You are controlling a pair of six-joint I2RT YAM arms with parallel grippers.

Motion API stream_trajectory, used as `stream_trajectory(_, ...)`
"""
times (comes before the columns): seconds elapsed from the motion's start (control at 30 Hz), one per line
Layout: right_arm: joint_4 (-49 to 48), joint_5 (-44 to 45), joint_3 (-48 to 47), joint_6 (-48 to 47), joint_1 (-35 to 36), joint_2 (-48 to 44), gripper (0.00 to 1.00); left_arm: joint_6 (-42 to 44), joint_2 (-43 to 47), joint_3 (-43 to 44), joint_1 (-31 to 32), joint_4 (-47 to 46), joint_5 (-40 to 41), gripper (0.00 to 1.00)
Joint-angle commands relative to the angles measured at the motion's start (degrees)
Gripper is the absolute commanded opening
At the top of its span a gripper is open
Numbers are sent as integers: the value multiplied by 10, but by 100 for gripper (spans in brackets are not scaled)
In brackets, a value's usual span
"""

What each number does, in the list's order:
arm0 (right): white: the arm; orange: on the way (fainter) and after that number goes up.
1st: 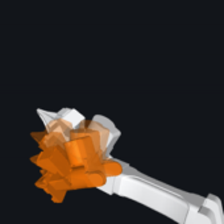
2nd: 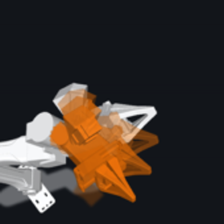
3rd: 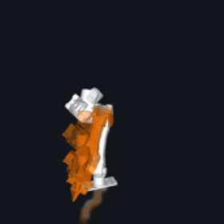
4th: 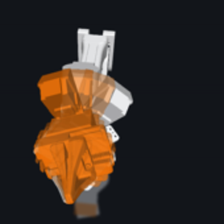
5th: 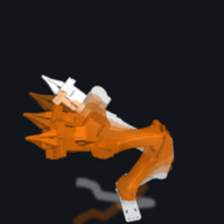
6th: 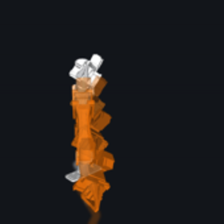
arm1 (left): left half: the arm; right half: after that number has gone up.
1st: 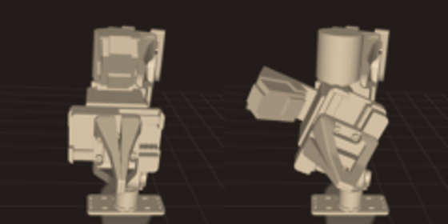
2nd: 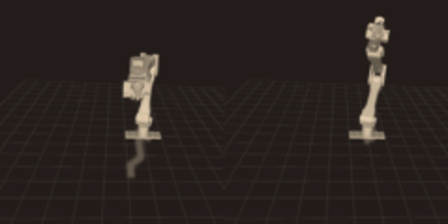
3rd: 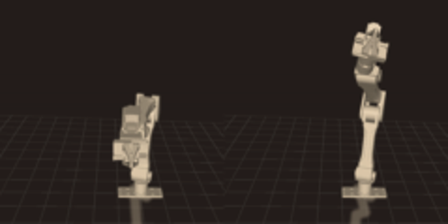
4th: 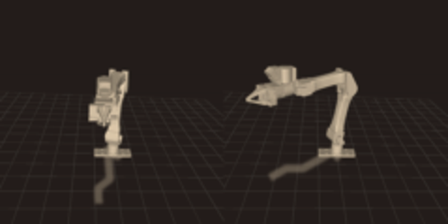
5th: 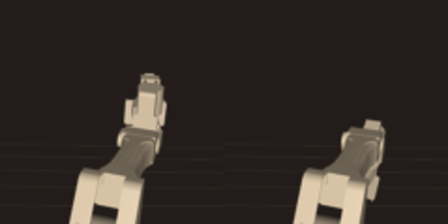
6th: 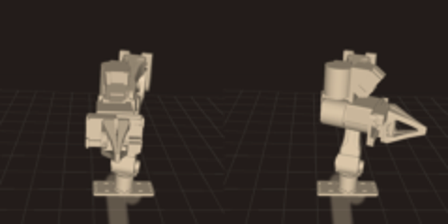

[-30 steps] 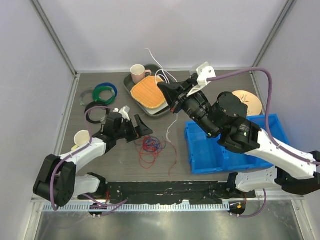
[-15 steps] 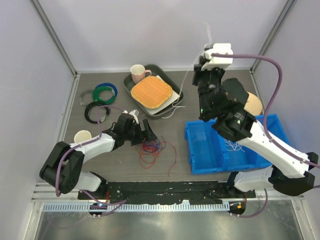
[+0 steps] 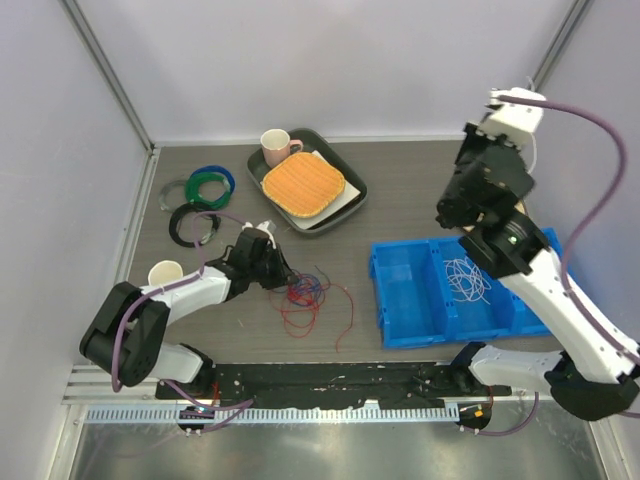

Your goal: Untangle the cables

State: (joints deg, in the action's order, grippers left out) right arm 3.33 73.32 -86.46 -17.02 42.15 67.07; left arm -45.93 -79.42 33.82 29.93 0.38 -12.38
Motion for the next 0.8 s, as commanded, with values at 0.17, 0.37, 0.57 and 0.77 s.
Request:
stream_trajectory(0.17, 52, 67, 12, 57, -1, -101, 1, -7, 50, 5, 2, 47, 96, 0)
stream_trajectory(0.37, 99, 64, 96, 159, -1, -155, 1, -11, 80, 1, 2, 68, 119, 0)
stream_trajectory(0.57, 149, -35, 119, 233, -1, -159, 1, -12, 78, 3, 2, 67, 137, 0)
stream_trajectory(0.77, 180, -47, 100, 267, -1, -132, 1, -11, 69, 5, 2, 66, 136, 0)
